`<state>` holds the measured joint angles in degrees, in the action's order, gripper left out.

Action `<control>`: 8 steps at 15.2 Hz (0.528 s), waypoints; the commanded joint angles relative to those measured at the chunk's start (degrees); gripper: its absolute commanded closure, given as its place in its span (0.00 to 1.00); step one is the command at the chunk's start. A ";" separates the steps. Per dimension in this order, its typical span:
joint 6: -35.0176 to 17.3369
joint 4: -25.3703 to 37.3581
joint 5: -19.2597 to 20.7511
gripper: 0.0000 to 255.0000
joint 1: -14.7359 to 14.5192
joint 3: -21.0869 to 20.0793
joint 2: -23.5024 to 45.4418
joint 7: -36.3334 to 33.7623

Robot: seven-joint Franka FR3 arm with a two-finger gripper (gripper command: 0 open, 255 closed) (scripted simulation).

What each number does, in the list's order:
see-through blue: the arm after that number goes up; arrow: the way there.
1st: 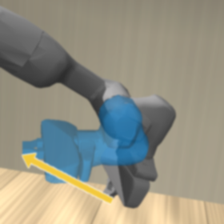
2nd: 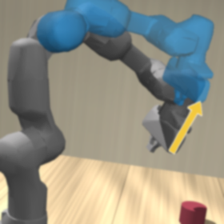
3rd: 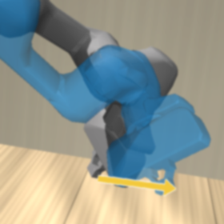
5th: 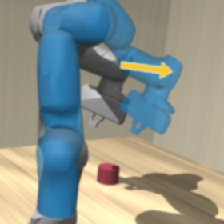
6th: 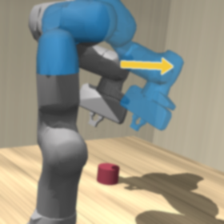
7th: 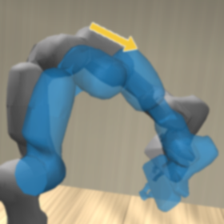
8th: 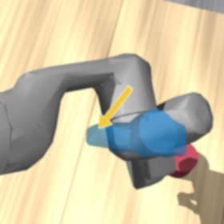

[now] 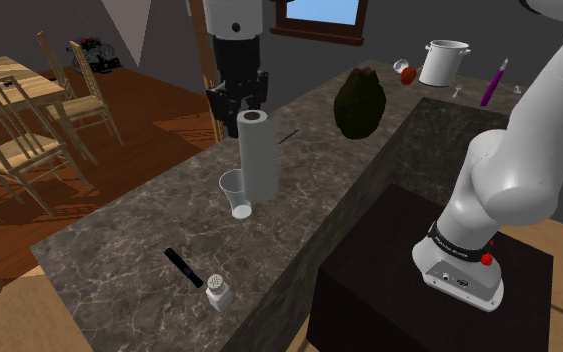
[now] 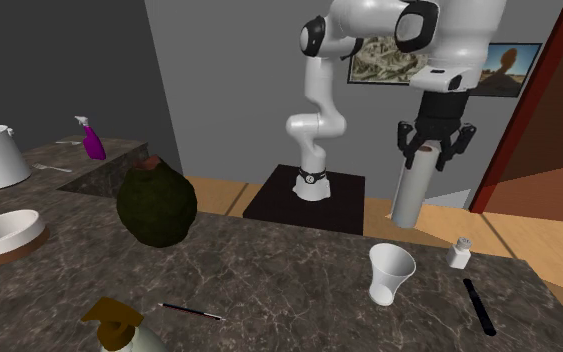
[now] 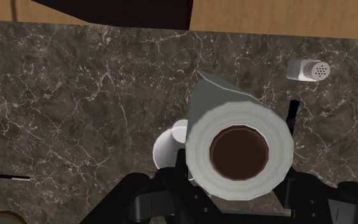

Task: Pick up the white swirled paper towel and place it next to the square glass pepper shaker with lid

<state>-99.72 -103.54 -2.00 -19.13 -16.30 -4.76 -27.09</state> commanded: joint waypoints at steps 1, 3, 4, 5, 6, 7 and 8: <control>0.02 1.20 0.23 1.00 -1.48 -1.83 1.14 -3.46; 0.21 2.80 0.66 1.00 -2.80 -3.37 2.57 -6.42; 0.34 3.71 0.94 1.00 -3.48 -4.13 3.38 -7.91; 0.48 4.69 1.27 1.00 -4.18 -4.88 4.25 -9.41; 0.65 5.75 1.64 1.00 -4.89 -5.62 5.19 -10.93; 0.84 6.89 2.06 1.00 -5.63 -6.35 6.21 -12.45; 1.07 8.11 2.54 1.00 -6.42 -7.04 7.29 -13.97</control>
<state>-98.96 -96.65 0.10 -24.67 -22.50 1.56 -39.20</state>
